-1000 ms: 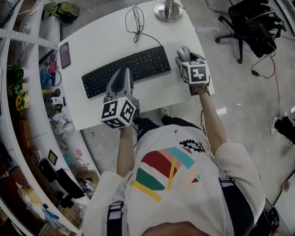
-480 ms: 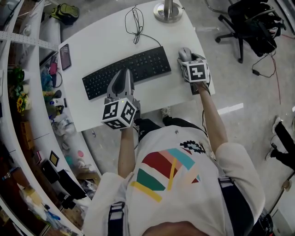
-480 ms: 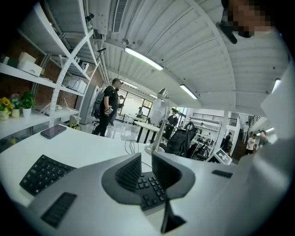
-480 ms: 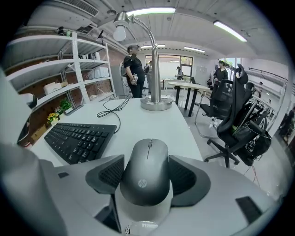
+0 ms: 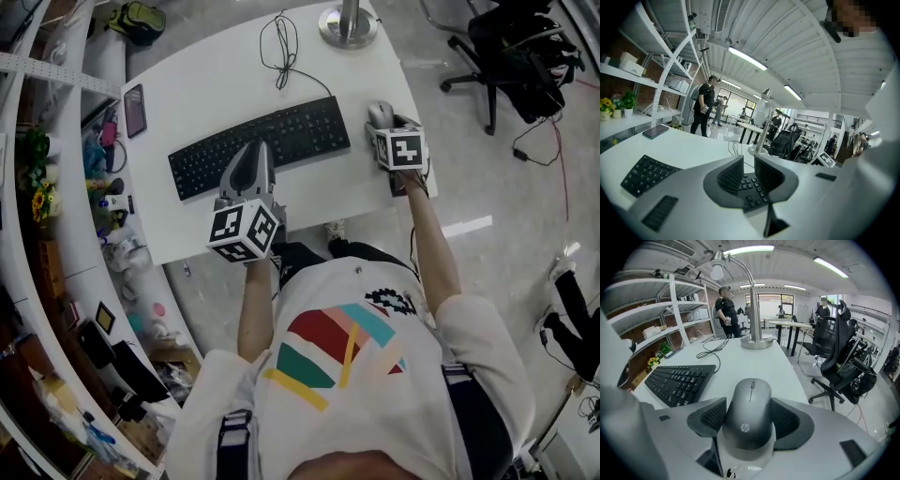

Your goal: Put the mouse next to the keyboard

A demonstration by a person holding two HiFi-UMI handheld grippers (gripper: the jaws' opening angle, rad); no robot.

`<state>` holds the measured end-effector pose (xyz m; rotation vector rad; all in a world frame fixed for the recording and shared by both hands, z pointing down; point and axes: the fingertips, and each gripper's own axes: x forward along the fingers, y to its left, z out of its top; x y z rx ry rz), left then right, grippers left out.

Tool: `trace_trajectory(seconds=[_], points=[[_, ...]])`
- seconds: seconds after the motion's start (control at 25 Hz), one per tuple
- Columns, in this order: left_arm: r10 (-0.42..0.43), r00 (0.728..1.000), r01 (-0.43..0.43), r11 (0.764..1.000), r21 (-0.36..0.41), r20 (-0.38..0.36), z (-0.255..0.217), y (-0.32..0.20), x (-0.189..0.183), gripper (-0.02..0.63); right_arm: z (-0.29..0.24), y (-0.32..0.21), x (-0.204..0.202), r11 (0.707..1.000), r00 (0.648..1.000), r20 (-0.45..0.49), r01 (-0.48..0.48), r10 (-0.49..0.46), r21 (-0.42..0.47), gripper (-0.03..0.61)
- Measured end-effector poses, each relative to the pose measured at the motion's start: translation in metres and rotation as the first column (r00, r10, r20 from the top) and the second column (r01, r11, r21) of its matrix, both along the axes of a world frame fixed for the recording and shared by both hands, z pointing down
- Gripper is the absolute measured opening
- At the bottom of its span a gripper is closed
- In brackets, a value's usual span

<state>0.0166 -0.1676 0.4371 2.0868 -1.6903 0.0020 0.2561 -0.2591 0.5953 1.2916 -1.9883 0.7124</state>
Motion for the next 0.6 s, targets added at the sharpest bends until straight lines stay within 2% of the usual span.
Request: trace_trajectory(seconds=[0.4, 0.6], points=[[0.001, 1.000, -0.001, 1.000, 0.010, 0.001, -0.0040, -0.0029, -0.0030, 0.098, 0.0001, -0.0044, 0.0004, 1.000, 1.000, -0.021, 0.007, -0.007, 0.006, 0.296], [0.011, 1.000, -0.011, 1.000, 0.013, 0.003, -0.0085, -0.0033, -0.0057, 0.098, -0.0090, -0.0066, 0.0016, 0.999, 0.999, 0.004, -0.036, 0.036, 0.030, 0.296]])
